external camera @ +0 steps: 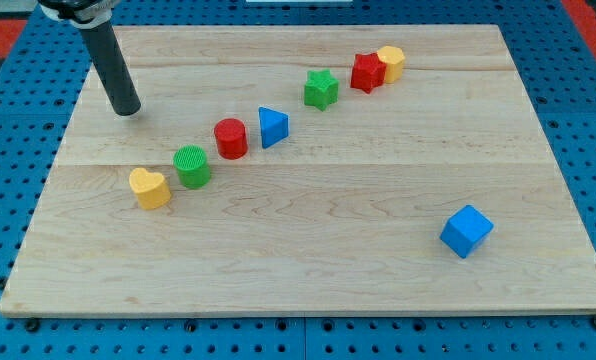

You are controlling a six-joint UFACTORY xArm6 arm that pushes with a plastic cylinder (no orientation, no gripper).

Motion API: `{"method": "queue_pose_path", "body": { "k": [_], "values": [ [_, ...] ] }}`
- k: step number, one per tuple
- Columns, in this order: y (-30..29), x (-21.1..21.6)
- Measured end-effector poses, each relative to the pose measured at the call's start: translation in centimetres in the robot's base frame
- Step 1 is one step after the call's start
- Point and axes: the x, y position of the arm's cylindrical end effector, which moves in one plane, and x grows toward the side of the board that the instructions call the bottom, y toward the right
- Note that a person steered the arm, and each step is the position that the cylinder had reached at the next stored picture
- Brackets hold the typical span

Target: Move your arm right to the green star

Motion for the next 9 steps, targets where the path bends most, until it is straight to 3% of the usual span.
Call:
{"method": "queue_pose_path", "body": {
  "k": [3,6,7,9],
  "values": [
    [-0.9,-0.6],
    [2.9,-3.1],
    [7.6,-4.3],
    [17.7,-0.8]
  ]
}}
